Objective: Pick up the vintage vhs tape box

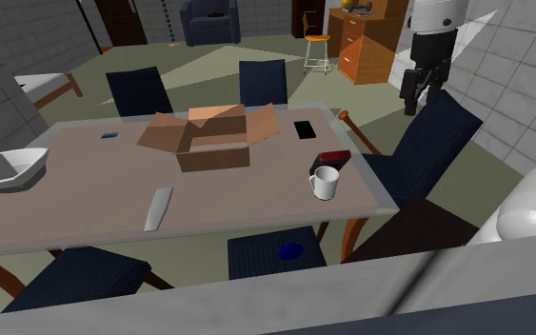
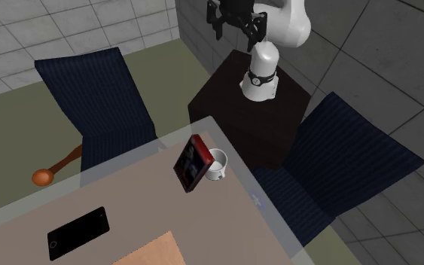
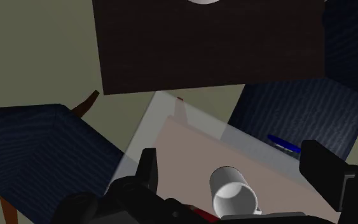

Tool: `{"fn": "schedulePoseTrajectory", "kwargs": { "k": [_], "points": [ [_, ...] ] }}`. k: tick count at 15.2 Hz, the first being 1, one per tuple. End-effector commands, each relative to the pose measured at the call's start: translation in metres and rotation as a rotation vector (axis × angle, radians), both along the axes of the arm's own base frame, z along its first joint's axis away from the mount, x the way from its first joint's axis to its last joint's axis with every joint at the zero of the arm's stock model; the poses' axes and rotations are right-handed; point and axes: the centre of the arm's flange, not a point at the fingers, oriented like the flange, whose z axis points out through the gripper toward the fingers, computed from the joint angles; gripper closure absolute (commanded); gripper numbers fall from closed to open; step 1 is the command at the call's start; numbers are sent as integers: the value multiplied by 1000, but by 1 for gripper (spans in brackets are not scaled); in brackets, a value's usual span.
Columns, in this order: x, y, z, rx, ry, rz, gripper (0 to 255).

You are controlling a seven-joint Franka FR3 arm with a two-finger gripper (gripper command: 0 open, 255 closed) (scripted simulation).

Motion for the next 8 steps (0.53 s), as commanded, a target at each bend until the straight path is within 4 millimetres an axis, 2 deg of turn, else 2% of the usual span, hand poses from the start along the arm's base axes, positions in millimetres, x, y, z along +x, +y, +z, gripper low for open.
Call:
{"fn": "schedulePoseTrajectory", "kwargs": {
  "k": [1, 8],
  "points": [
    [0, 0, 0, 0, 0, 0, 0],
    [19, 2, -80, -99, -139, 193, 0]
  ]
}}
